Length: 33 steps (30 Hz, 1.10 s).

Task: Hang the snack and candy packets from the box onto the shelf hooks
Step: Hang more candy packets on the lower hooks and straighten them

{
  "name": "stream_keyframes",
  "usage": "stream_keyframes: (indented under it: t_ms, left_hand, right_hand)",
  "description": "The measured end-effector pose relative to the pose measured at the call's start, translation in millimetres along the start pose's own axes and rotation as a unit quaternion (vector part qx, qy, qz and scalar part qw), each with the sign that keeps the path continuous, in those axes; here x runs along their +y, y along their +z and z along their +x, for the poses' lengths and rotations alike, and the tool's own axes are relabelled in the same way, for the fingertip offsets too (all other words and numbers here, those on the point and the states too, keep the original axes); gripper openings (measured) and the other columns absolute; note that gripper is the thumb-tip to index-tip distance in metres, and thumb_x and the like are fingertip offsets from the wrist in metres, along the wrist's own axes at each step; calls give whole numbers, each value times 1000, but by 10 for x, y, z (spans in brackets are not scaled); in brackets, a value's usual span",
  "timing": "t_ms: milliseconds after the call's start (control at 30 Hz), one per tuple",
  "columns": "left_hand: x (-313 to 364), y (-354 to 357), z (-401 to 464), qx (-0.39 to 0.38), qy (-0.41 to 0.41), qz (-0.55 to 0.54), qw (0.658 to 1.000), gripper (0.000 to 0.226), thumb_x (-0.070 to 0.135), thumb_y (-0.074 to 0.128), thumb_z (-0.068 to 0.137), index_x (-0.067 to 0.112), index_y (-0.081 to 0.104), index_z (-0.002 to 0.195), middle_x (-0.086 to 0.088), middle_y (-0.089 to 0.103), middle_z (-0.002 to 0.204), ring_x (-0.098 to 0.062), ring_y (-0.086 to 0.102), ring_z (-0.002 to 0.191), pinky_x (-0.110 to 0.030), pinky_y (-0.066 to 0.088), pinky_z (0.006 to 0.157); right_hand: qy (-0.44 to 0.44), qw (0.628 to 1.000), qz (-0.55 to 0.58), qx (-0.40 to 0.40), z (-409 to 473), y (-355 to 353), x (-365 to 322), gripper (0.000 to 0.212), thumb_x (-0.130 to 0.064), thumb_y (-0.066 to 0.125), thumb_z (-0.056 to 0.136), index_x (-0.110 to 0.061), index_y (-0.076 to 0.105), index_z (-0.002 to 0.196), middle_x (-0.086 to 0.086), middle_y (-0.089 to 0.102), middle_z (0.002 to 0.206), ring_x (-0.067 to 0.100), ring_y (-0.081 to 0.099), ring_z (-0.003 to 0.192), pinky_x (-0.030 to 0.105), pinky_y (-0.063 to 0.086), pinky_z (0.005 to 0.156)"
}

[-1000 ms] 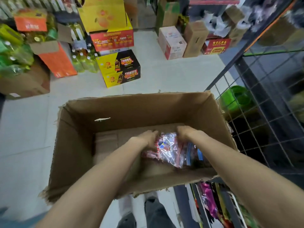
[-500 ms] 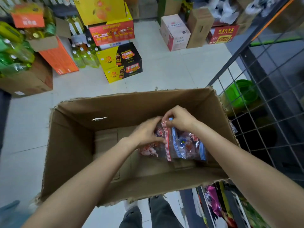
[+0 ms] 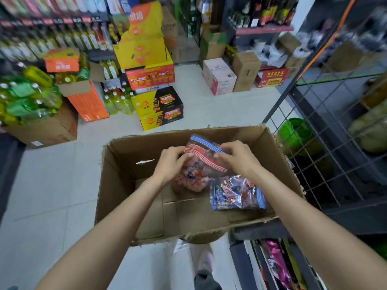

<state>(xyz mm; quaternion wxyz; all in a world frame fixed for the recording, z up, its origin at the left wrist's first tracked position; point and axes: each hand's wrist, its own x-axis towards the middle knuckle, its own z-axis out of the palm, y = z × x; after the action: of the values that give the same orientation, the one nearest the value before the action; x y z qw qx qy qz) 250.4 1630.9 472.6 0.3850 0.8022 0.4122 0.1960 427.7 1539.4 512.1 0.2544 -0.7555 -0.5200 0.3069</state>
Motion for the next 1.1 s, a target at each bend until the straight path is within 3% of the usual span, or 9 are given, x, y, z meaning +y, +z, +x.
stream_keyframes:
  t_ms: [133, 233, 367, 467, 600, 800, 900, 967, 1100]
  left_hand:
    - [282, -291, -154, 52, 51, -14, 997, 20, 18, 55, 94, 10, 72, 101, -2, 72, 96, -11, 62, 88, -18, 38, 67]
    - [591, -506, -287, 106, 98, -32, 989, 20, 15, 53, 95, 6, 70, 97, 2, 67, 88, -7, 57, 78, -8, 34, 60]
    - [1121, -654, -457, 125, 149, -50, 980, 24, 17, 49, 98, 1, 67, 98, -3, 65, 89, -11, 54, 79, -10, 35, 60]
    - [1528, -631, -624, 101, 185, -88, 973, 26, 22, 46, 99, 5, 66, 99, -4, 67, 93, -15, 62, 84, -27, 48, 70]
    - [2024, -436, -941, 49, 245, -121, 961, 21, 23, 44, 99, 13, 61, 91, 9, 62, 81, 4, 57, 72, -5, 42, 61]
    - [2655, 216, -1428, -29, 310, -83, 947, 25, 24, 46, 99, 9, 66, 100, 0, 66, 84, -11, 59, 76, -20, 43, 65]
    - [2879, 616, -1736, -78, 348, -75, 931, 25, 22, 47, 98, 10, 68, 108, -6, 70, 92, -18, 64, 84, -32, 49, 77]
    - [2985, 894, -1950, -99, 363, -70, 924, 26, 23, 49, 98, 9, 69, 107, -12, 71, 90, -25, 65, 83, -37, 50, 76]
    - [3142, 1336, -2398, -129, 361, -48, 922, 27, 25, 49, 98, 9, 69, 104, -7, 68, 77, -14, 61, 67, -25, 42, 62]
  right_hand:
    - [-11, 986, 90, 138, -294, -74, -321, 5, -18, 71, 84, -15, 70, 80, -12, 62, 67, -8, 57, 57, 7, 41, 54]
    - [-10, 940, 240, 243, -595, -194, -573, 7, -11, 74, 80, -16, 70, 79, -14, 64, 63, -1, 60, 64, 21, 52, 65]
    - [-22, 886, 360, 291, -1121, -435, -842, 5, -13, 65, 88, -16, 67, 84, -8, 69, 69, 0, 65, 63, 13, 50, 60]
    - [-27, 871, 373, 320, -1535, -615, -908, 15, -17, 58, 93, -7, 69, 93, -12, 68, 61, -2, 62, 58, 12, 48, 58]
    - [-11, 842, 362, 400, -2122, -861, -858, 22, -19, 59, 93, -1, 71, 97, 11, 73, 93, 22, 69, 88, 34, 54, 85]
    - [25, 781, 375, 498, -3150, -1000, -426, 24, -17, 55, 95, -8, 72, 79, -1, 72, 70, 11, 67, 67, 24, 55, 67]
    - [62, 750, 394, 528, -3676, -974, -97, 22, -15, 58, 93, -12, 67, 74, -5, 66, 61, 3, 58, 51, 20, 45, 53]
    - [88, 728, 407, 544, -4012, -947, 114, 17, -17, 61, 91, -14, 66, 75, -3, 65, 67, 8, 57, 56, 25, 43, 59]
    - [134, 708, 420, 552, -4611, -871, 427, 21, -23, 61, 92, -14, 64, 73, -5, 66, 65, 10, 62, 61, 24, 46, 65]
